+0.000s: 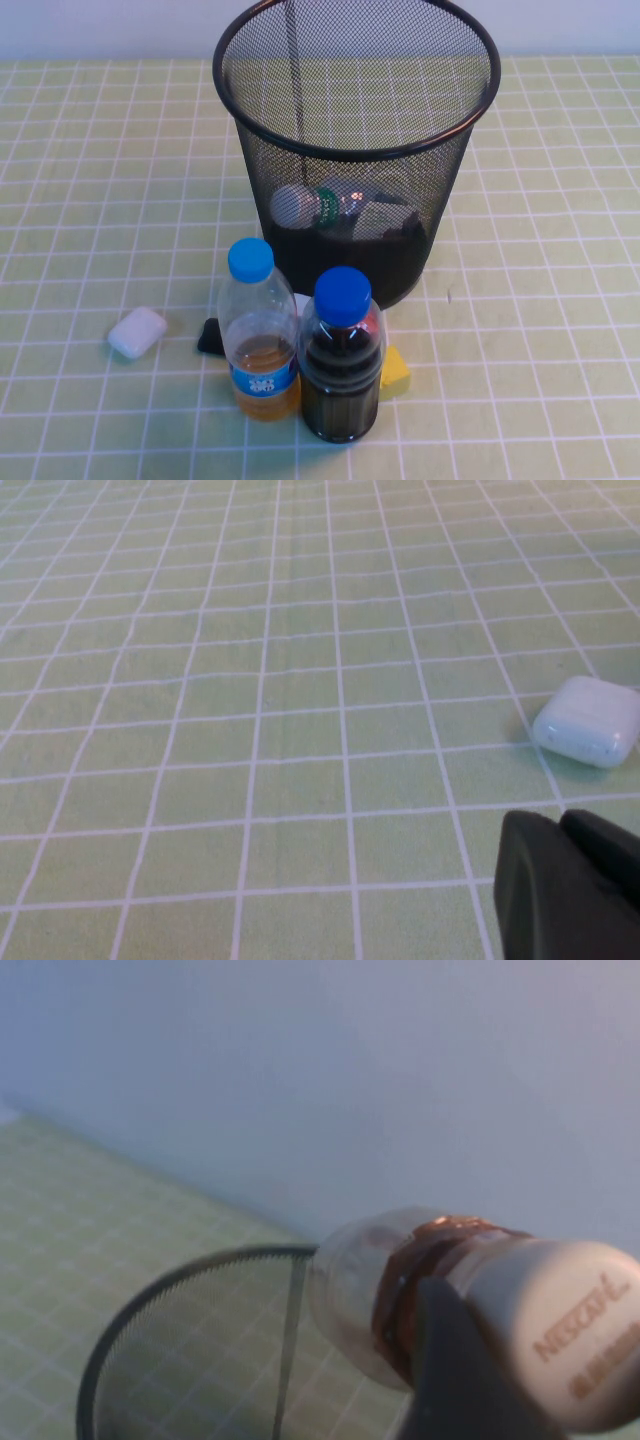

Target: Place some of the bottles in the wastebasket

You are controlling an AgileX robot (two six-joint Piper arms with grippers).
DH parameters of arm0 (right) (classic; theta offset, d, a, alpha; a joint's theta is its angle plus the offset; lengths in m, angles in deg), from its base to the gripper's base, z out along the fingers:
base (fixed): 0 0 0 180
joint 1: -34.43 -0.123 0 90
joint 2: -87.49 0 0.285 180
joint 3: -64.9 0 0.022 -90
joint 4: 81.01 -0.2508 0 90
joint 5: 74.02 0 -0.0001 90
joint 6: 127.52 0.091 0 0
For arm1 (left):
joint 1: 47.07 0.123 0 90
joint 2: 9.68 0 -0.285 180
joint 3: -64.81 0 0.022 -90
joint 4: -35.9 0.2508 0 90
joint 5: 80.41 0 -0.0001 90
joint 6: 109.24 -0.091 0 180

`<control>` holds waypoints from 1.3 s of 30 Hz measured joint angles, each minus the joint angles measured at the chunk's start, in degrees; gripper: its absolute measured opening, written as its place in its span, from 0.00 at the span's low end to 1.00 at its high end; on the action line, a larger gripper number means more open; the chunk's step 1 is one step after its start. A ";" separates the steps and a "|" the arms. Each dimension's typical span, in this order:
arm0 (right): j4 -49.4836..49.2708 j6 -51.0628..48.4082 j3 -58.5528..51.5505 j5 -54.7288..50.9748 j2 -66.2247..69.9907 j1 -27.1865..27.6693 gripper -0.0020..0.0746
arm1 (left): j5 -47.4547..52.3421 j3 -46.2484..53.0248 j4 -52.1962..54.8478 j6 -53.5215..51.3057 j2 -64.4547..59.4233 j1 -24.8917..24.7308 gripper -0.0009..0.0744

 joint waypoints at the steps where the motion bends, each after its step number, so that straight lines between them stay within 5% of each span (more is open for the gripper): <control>1: 0.00 0.00 0.00 -0.44 1.78 0.00 0.28 | 0.00 0.00 0.00 0.00 0.00 0.00 0.01; 8: 0.39 0.00 0.00 -0.85 12.71 0.00 0.30 | 0.00 0.00 0.00 0.00 0.00 0.00 0.01; 14: -0.06 0.00 0.00 -0.85 15.83 0.00 0.61 | 0.00 0.00 0.00 0.00 0.00 0.00 0.01; 21: 0.17 0.00 0.00 -2.81 12.98 0.00 0.63 | 0.00 0.00 0.00 0.00 0.00 0.00 0.01; 24: 0.17 0.00 0.00 -7.04 10.15 0.00 0.53 | 0.00 0.00 0.00 0.00 0.00 0.00 0.01; 29: 1.80 0.36 0.00 -17.49 3.97 0.00 0.02 | 0.00 0.00 0.00 0.00 0.00 0.00 0.01; 39: 4.28 4.63 -10.29 -22.99 -11.13 0.00 0.03 | 0.00 0.00 0.00 0.00 0.00 0.00 0.01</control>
